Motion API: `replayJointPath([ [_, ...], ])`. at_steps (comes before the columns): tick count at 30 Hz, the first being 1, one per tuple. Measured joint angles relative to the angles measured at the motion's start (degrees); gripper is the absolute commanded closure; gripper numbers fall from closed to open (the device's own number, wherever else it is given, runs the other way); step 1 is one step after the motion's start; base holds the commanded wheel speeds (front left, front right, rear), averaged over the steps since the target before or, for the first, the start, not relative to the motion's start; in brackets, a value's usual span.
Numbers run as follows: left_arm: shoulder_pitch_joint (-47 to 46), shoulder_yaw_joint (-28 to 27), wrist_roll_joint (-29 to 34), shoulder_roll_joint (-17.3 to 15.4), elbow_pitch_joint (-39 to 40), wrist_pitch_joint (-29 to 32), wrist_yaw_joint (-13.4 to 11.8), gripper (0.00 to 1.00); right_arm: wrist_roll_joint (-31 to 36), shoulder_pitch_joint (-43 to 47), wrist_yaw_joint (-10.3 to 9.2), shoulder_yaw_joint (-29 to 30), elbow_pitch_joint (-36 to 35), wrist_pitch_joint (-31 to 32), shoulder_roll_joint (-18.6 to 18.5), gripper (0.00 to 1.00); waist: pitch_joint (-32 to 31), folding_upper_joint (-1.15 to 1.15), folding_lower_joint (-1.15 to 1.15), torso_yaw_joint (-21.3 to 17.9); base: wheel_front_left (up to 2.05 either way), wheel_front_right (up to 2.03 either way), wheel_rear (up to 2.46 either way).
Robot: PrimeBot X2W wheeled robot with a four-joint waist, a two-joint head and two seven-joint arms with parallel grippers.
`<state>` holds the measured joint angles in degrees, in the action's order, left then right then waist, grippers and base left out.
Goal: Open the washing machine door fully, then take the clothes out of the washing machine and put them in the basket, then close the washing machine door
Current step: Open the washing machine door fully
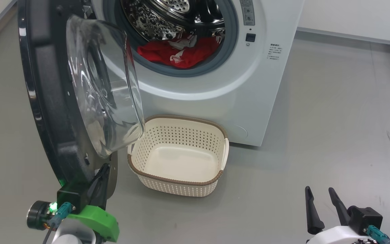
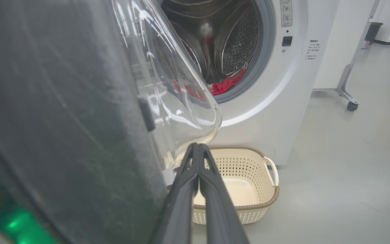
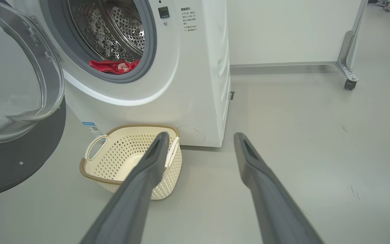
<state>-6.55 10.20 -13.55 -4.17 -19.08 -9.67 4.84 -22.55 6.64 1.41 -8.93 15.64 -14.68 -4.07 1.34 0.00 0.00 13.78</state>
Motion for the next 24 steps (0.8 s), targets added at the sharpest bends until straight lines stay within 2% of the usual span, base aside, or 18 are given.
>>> replayJointPath([
  [11, -0.4, -3.6, -2.0, -0.7, -0.5, -0.9, -1.0, 1.00, 0.7, -0.4, 0.29, -0.7, 0.5, 0.0, 0.3, 0.00, 0.8, 0.00, 0.00, 2.8, 0.00, 0.00, 0.00],
  [24, -2.4, -10.1, -5.7, -3.3, -0.6, -1.6, -2.1, 1.00, 2.2, -2.6, 0.21, -1.5, 0.5, 0.0, 0.3, 0.00, 4.9, 0.00, 0.00, 4.0, 0.00, 0.00, 0.00],
])
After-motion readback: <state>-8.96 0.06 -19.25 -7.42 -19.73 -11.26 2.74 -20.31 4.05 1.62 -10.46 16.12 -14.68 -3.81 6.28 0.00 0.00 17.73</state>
